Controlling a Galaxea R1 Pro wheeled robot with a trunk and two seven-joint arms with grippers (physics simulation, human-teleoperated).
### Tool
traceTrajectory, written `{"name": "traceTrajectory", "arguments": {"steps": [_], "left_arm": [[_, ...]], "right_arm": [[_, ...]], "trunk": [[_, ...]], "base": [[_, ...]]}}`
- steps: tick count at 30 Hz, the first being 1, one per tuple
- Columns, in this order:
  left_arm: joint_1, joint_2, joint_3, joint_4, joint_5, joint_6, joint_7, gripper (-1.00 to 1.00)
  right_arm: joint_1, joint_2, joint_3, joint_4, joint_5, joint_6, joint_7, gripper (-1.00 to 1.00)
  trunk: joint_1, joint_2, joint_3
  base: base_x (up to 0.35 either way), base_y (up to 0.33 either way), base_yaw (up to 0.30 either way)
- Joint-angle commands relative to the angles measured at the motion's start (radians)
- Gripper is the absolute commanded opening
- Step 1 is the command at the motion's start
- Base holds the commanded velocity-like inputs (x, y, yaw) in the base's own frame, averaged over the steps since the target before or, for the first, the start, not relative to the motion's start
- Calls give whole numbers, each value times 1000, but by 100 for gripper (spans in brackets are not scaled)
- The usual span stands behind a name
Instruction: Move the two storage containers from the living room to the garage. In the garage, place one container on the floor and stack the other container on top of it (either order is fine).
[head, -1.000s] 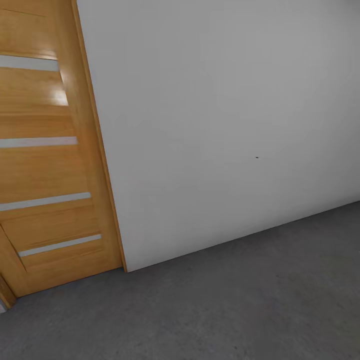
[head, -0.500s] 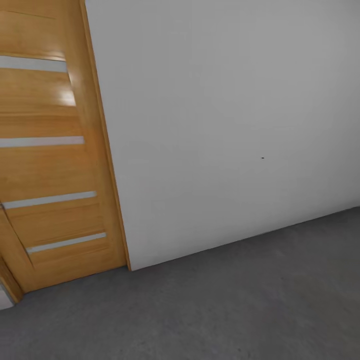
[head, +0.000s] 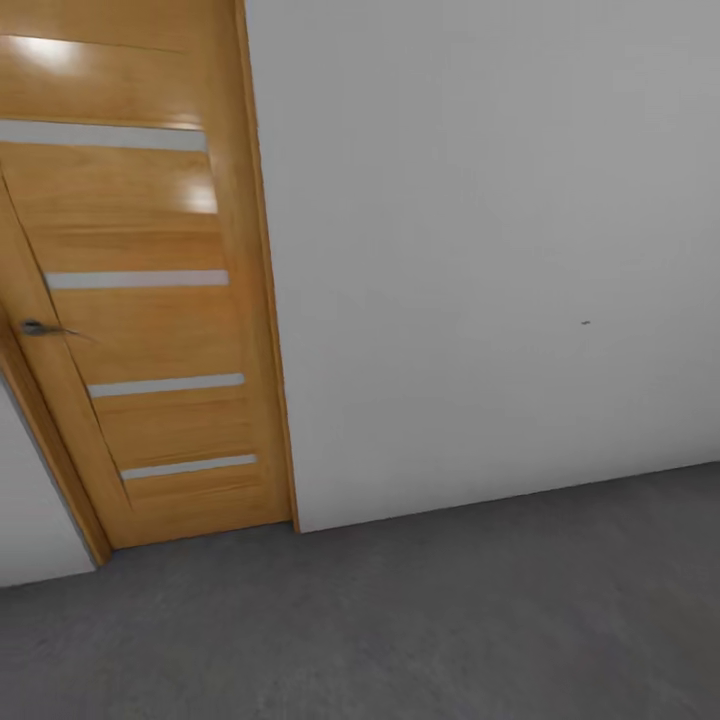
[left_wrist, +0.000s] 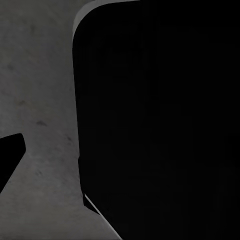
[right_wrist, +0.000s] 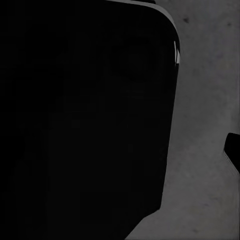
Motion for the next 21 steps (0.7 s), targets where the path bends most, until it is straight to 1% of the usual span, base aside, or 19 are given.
{"name": "traceTrajectory", "arguments": {"steps": [1, 21], "left_arm": [[0, 0, 0, -1, 0, -1, 0, 100], [0, 0, 0, -1, 0, -1, 0, 100]], "right_arm": [[0, 0, 3, 0, 2, -3, 0, 100], [0, 1, 3, 1, 0, -3, 0, 100]], "trunk": [[0, 0, -1], [0, 0, -1]], "base": [[0, 0, 300], [0, 0, 300]]}}
